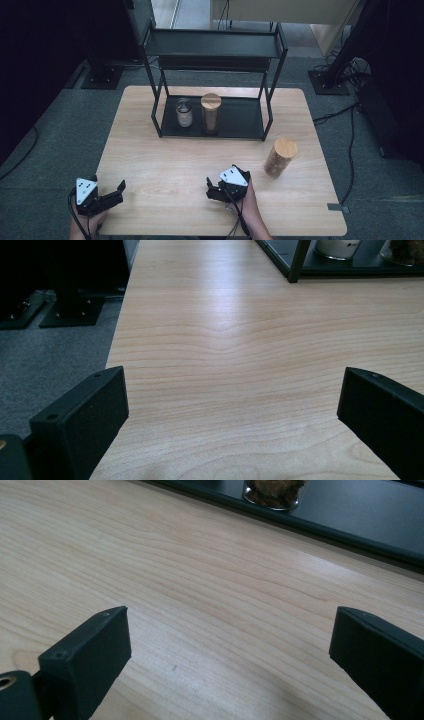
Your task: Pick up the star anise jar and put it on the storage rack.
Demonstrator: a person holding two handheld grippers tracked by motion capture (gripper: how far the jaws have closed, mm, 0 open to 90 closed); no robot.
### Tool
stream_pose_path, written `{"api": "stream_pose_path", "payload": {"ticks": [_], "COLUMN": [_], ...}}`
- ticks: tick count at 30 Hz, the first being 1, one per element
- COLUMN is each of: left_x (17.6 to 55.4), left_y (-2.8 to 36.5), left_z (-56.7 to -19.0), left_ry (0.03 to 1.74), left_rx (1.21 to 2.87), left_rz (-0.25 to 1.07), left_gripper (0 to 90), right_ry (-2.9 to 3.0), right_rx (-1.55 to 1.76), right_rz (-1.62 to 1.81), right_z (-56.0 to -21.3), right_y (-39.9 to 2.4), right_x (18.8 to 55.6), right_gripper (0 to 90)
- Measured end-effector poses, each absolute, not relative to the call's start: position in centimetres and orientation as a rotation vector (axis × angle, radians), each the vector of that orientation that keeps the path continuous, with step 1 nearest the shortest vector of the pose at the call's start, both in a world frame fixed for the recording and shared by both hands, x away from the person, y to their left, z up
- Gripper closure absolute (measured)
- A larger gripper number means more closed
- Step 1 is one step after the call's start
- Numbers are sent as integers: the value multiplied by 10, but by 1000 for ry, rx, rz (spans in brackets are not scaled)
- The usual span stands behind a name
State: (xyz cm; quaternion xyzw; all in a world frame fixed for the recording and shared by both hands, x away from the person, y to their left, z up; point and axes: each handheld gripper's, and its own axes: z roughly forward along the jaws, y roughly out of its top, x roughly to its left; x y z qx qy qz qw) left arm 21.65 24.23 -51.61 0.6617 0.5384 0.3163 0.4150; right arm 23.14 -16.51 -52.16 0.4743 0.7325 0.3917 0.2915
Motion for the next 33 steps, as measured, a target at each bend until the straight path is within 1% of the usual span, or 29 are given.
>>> {"api": "stream_pose_path", "payload": {"ticks": [21, 33], "left_x": [217, 217], "left_y": [241, 241], "left_z": [-516, -516], "left_ry": [1355, 1355], "left_rx": [1669, 1672], "left_rz": [796, 795], "left_gripper": [2, 2], "right_ry": [1959, 1928], "right_rx": [1306, 1350], "right_rz": [1057, 1024], "right_z": [-520, -520], "right_y": [-196, -228], "right_x": [212, 203], "right_gripper": [28, 27]}}
